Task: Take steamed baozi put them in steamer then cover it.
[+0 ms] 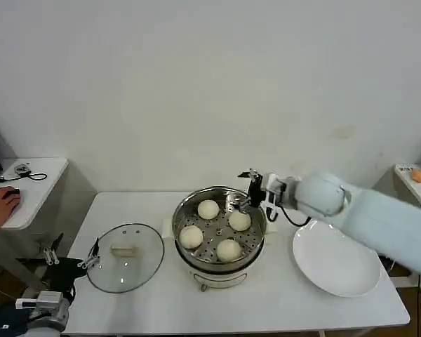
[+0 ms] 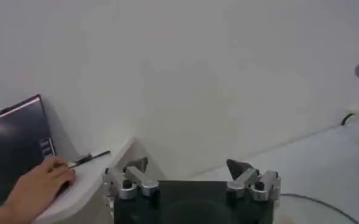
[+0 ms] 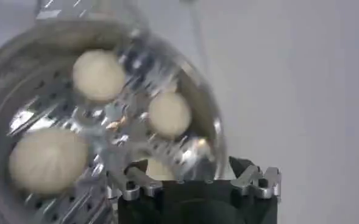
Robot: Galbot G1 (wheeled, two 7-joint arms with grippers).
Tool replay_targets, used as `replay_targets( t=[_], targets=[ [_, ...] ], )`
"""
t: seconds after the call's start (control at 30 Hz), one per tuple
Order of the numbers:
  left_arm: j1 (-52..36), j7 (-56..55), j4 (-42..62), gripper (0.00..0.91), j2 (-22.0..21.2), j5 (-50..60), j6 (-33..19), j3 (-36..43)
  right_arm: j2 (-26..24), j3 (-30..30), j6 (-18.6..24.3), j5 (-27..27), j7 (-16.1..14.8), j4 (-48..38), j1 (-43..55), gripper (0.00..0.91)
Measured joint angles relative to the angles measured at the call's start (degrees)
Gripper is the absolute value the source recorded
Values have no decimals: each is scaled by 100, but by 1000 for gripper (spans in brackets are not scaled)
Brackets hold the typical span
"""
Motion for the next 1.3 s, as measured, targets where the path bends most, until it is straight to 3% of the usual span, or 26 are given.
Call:
replay_targets(
  t=[0.17, 0.27, 0.47, 0.77, 0.97, 1.3],
  targets=[
    [-51, 2, 69, 907, 14, 77, -68, 67, 224, 1928, 775, -557, 543, 295, -1923, 907],
    [-73, -31, 130, 907, 3, 159, -124, 116, 534, 3078, 1210, -834, 668, 402, -3067, 907],
    [1, -114, 232, 907, 70, 548, -280, 215, 1339, 5361, 1872, -1043, 594, 541, -5167, 907],
    [216, -114, 404, 907, 251, 2334, -593, 259, 2352, 8183, 2212, -874, 283, 709, -7448, 907],
    [165, -193, 719, 907, 416, 3892, -835, 416, 2705, 9265, 2291, -726, 206, 802, -8169, 907],
    [-361, -224, 1584, 907, 541, 5636, -1003, 915, 3121, 9931, 2409, -586, 130, 1014, -8856, 907]
  ],
)
